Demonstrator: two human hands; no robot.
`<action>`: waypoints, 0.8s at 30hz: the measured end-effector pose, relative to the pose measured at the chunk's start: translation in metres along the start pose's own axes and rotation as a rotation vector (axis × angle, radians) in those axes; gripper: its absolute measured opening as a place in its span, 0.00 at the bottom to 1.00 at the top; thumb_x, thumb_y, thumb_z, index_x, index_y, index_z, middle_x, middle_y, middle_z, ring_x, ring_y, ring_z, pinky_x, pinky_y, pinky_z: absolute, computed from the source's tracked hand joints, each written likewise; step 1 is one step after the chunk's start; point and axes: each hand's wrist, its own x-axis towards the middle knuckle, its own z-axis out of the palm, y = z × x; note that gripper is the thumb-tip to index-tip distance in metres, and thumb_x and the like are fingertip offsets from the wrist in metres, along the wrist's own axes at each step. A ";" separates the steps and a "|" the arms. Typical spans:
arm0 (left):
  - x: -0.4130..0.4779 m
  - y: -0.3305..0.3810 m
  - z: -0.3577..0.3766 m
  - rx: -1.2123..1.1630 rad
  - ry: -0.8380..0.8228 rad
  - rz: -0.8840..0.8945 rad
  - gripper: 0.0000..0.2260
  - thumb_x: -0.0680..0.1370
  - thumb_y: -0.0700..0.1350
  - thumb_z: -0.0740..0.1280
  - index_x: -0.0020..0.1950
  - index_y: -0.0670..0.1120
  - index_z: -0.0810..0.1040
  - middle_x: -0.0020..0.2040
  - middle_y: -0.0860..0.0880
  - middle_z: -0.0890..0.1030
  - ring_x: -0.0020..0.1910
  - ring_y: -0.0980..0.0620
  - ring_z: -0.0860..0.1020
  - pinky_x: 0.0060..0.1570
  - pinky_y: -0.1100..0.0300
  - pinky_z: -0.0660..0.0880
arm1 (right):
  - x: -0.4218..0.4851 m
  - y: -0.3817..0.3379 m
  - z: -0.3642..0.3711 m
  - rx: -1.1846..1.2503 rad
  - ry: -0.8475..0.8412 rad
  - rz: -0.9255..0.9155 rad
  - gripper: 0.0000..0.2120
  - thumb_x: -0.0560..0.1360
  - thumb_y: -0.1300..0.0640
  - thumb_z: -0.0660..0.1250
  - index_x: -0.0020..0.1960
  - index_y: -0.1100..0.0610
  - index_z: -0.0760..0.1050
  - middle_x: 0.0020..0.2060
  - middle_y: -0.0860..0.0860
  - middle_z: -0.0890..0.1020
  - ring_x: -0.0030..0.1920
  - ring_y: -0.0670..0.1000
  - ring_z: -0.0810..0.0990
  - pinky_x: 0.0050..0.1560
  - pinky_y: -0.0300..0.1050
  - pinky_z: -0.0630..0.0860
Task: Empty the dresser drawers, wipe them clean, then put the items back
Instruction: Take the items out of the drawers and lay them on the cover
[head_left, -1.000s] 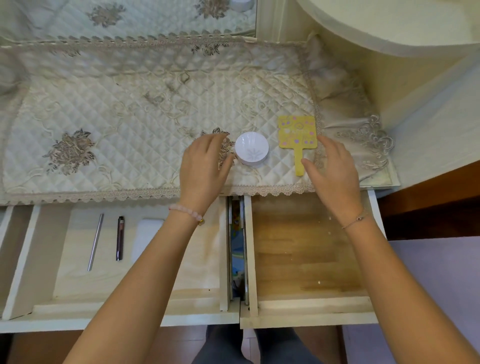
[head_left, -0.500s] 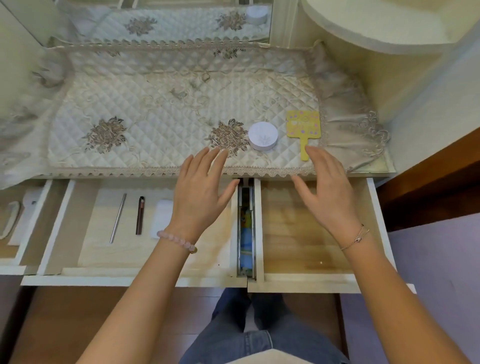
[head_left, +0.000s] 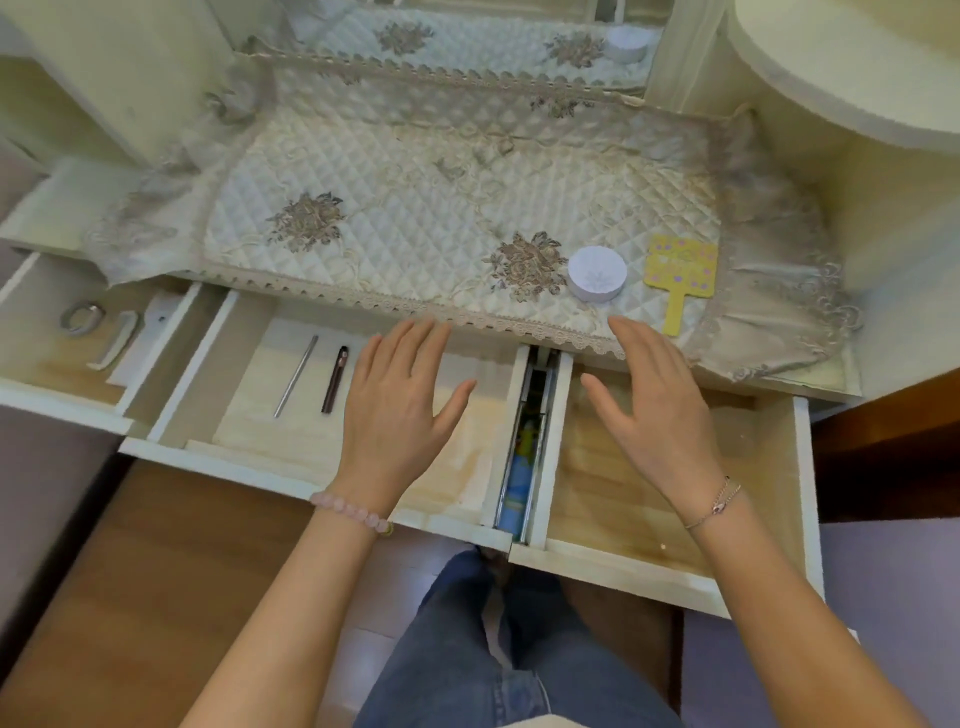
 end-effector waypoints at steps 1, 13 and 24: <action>-0.004 -0.004 -0.002 0.004 0.002 -0.021 0.26 0.78 0.57 0.57 0.69 0.41 0.70 0.66 0.43 0.74 0.67 0.44 0.70 0.66 0.45 0.66 | 0.002 -0.004 0.002 0.008 -0.018 -0.015 0.28 0.78 0.45 0.59 0.73 0.57 0.60 0.71 0.53 0.67 0.72 0.53 0.62 0.73 0.47 0.57; -0.052 -0.082 -0.034 0.054 0.031 -0.185 0.25 0.78 0.56 0.57 0.68 0.41 0.71 0.66 0.43 0.74 0.67 0.44 0.70 0.66 0.46 0.66 | 0.014 -0.085 0.041 -0.006 -0.117 -0.156 0.28 0.78 0.47 0.60 0.73 0.57 0.60 0.71 0.53 0.66 0.72 0.52 0.62 0.72 0.45 0.56; -0.094 -0.198 -0.064 0.040 0.003 -0.147 0.24 0.78 0.57 0.57 0.68 0.42 0.71 0.65 0.44 0.75 0.67 0.45 0.70 0.67 0.50 0.62 | -0.001 -0.197 0.102 0.026 -0.133 -0.119 0.27 0.77 0.48 0.61 0.73 0.57 0.60 0.71 0.54 0.66 0.72 0.53 0.62 0.72 0.51 0.59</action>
